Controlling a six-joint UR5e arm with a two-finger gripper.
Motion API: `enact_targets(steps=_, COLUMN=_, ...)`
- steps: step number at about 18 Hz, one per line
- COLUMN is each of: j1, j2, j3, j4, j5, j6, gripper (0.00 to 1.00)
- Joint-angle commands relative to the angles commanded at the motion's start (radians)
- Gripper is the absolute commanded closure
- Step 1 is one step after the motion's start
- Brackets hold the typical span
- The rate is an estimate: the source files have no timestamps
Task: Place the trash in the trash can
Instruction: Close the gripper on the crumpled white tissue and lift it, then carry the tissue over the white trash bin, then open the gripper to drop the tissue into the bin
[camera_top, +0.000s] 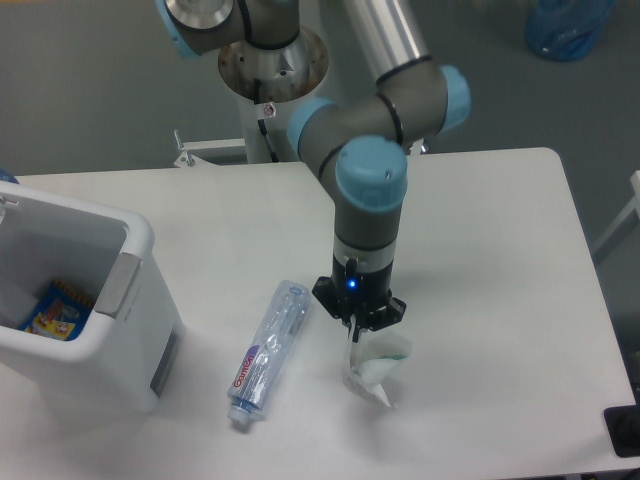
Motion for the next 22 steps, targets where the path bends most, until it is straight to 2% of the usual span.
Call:
enact_targets(steps=4, j1=-0.012, j2=0.094, j3=0.009, j4=0.002, j5=-0.104, j6=-0.032, gripper=1.00)
enact_targets(steps=8, j1=-0.070, j2=0.187, j3=0.009, j4=0.002, j5=-0.174, j6=-0.032, gripper=1.00)
enact_targets(steps=12, j1=-0.182, j2=0.232, j3=0.009, j4=0.002, j5=-0.184, j6=-0.046, gripper=1.00)
enact_targets(steps=18, j1=-0.324, j2=0.241, j3=0.002, j4=0.002, j5=-0.181, j6=-0.071, gripper=0.99)
enact_targets(steps=19, j1=-0.336, j2=0.241, j3=0.000, j4=0.002, j5=-0.181, j6=-0.066, gripper=0.89)
enact_targets(steps=20, j1=-0.350, j2=0.241, j3=-0.005, j4=0.002, j5=-0.181, j6=-0.063, gripper=0.86)
enact_targets(steps=21, j1=-0.353, j2=0.241, j3=-0.008, j4=0.003, j5=-0.181, j6=-0.060, gripper=0.73)
enact_targets(steps=22, j1=-0.359, j2=0.241, j3=-0.008, j4=0.005, j5=-0.181, j6=-0.060, gripper=0.66)
